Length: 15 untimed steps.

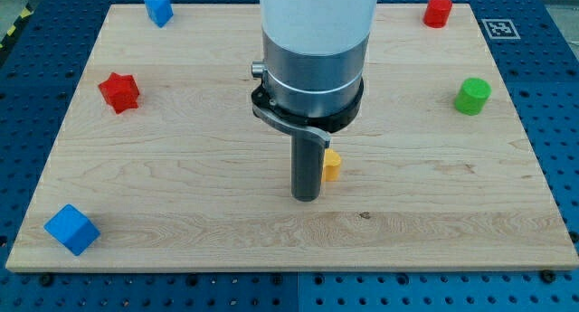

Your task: Push the blue cube towards center

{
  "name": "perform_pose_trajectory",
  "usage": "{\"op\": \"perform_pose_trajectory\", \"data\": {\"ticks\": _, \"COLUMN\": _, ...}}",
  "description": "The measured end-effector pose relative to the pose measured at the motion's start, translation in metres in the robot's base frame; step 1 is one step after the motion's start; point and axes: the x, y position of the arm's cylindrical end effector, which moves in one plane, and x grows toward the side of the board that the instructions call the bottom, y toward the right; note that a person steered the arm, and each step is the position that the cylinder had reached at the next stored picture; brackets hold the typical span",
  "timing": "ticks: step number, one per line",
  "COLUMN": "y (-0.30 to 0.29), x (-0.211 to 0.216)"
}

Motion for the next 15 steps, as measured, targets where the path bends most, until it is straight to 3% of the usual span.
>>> {"op": "perform_pose_trajectory", "data": {"ticks": 1, "y": -0.028, "x": -0.002}}
{"op": "perform_pose_trajectory", "data": {"ticks": 2, "y": -0.103, "x": -0.012}}
{"op": "perform_pose_trajectory", "data": {"ticks": 4, "y": -0.302, "x": -0.029}}
{"op": "perform_pose_trajectory", "data": {"ticks": 5, "y": -0.318, "x": -0.025}}
{"op": "perform_pose_trajectory", "data": {"ticks": 7, "y": -0.314, "x": 0.072}}
{"op": "perform_pose_trajectory", "data": {"ticks": 8, "y": -0.314, "x": 0.072}}
{"op": "perform_pose_trajectory", "data": {"ticks": 10, "y": -0.255, "x": 0.063}}
{"op": "perform_pose_trajectory", "data": {"ticks": 13, "y": -0.225, "x": 0.014}}
{"op": "perform_pose_trajectory", "data": {"ticks": 15, "y": -0.18, "x": 0.005}}
